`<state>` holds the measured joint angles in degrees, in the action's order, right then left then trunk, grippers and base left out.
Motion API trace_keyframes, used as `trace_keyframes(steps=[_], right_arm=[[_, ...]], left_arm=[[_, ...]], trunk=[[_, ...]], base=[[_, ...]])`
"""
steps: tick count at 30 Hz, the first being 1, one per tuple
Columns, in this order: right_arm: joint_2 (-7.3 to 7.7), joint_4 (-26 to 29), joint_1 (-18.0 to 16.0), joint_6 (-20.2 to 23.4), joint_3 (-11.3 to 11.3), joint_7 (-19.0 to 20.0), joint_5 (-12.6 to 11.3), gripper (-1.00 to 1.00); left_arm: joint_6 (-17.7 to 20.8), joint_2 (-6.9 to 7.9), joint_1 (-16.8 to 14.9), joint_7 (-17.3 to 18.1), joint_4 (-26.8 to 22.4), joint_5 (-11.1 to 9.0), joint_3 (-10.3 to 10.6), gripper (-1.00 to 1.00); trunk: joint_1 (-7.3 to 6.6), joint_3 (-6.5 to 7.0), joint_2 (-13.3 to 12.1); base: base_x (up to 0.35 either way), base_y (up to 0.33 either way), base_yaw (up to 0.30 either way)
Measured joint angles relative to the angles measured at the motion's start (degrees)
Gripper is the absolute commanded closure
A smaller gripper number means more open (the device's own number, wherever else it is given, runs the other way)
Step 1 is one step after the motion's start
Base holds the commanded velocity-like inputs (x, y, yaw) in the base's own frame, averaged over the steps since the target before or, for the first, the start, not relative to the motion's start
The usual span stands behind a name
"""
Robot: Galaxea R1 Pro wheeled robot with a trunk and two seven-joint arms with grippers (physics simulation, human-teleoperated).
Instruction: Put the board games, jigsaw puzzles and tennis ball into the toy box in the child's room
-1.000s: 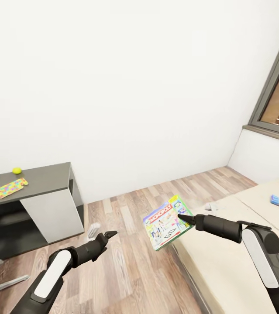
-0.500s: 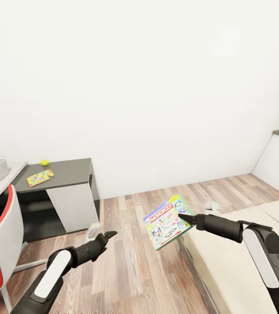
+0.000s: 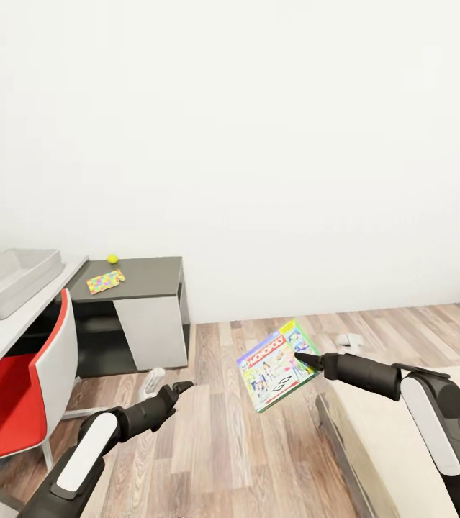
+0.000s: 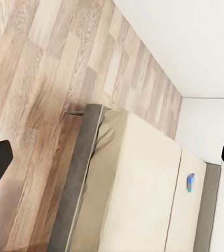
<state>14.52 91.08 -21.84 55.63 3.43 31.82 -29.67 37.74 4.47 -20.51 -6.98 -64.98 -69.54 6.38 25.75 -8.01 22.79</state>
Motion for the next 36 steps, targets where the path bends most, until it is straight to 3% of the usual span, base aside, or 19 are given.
trace_keyframes(steps=[36], right_arm=[[-0.42, 0.0, 0.1, 0.0, -0.6, 0.0, 0.0, 1.00]], left_arm=[[0.0, 0.22, 0.0, 0.0, 0.3, 0.0, -0.1, -1.00]], trunk=[[0.00, 0.00, 0.0]], base=[[0.000, 0.000, 0.287]])
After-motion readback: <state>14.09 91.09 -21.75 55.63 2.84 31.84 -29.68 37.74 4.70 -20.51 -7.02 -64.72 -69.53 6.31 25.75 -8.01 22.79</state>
